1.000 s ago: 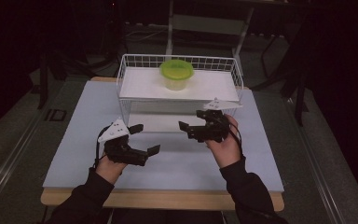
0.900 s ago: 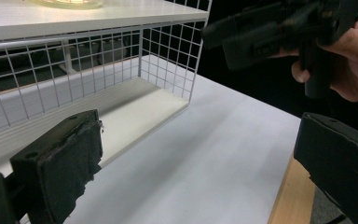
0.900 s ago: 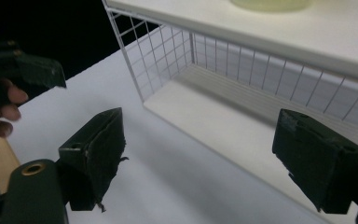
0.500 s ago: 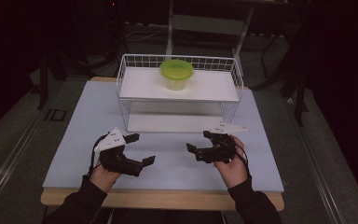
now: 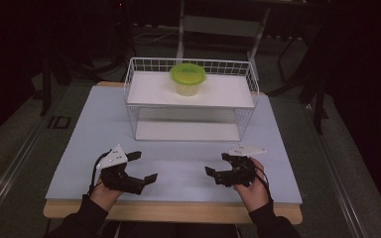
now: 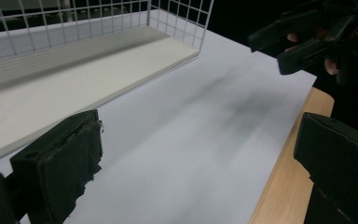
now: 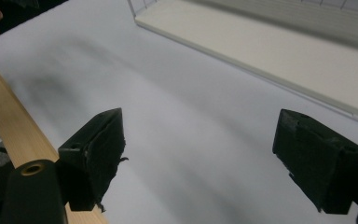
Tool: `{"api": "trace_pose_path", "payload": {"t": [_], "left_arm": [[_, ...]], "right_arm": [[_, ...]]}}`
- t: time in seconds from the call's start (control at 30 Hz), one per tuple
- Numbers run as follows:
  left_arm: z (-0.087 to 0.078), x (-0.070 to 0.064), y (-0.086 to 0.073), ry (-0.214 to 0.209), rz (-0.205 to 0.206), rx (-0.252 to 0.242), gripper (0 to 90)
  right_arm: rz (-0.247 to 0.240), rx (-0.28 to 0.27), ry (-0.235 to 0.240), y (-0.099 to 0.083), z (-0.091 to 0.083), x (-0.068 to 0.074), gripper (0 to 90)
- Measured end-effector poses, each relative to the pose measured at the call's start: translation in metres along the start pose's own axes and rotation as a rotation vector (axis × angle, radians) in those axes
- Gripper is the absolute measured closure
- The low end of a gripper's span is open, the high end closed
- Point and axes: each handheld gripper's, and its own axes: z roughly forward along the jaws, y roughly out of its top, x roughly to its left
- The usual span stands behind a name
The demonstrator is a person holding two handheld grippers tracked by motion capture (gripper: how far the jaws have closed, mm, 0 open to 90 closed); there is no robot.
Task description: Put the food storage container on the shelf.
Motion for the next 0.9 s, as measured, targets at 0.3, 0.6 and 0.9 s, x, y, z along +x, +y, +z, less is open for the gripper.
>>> {"api": "trace_pose_path", "payload": {"t": [0.3, 0.6, 0.9], "left_arm": [[-0.007, 0.006, -0.008, -0.001, -0.010, 0.023, 2.0], [-0.003, 0.007, -0.019, -0.004, 0.016, 0.064, 2.0], [-0.003, 0.009, -0.020, 0.006, 0.006, 0.061, 2.0]], "right_arm": [[-0.003, 0.005, -0.008, -0.018, -0.009, -0.008, 16.0], [-0.006, 0.024, -0.048, -0.034, -0.014, -0.019, 15.9], [-0.009, 0.054, -0.057, -0.039, -0.007, -0.025, 15.9]]}}
